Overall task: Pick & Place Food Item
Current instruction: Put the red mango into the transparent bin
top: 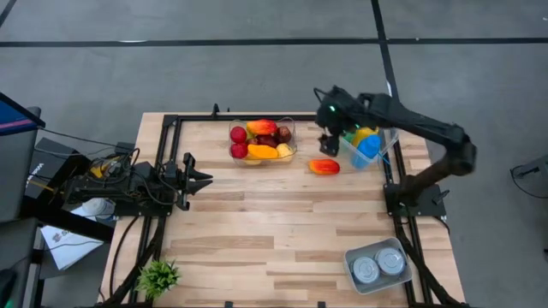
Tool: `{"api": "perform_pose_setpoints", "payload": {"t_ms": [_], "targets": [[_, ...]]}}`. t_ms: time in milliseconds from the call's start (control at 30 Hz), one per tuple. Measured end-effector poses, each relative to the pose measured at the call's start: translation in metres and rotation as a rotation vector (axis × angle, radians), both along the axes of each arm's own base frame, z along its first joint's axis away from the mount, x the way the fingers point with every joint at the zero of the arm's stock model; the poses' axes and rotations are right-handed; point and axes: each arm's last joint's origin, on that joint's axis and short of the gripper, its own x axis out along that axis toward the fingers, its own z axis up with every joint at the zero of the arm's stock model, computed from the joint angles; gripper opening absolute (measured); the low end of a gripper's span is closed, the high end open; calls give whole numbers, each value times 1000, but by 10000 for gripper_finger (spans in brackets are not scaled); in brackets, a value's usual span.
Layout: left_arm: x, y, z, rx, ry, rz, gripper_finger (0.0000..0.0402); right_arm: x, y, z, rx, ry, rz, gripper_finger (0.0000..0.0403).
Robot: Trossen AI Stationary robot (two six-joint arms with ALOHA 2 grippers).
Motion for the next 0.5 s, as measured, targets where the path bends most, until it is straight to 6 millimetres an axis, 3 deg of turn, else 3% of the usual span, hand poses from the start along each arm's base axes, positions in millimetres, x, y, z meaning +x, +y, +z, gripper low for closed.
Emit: {"api": "perform_pose_setpoints", "payload": {"t_ms": [133, 267, 500], "targets": [[0, 0, 0, 0, 0, 0, 53, -14, 18, -33, -8, -8, 34, 256], [0, 0, 0, 0, 0, 0, 53, -18, 34, -66, -17, 91, 71, 266], [0, 0, 0, 0, 0, 0, 53, 2, 53, -104, -51, 253, 159, 343]]}}
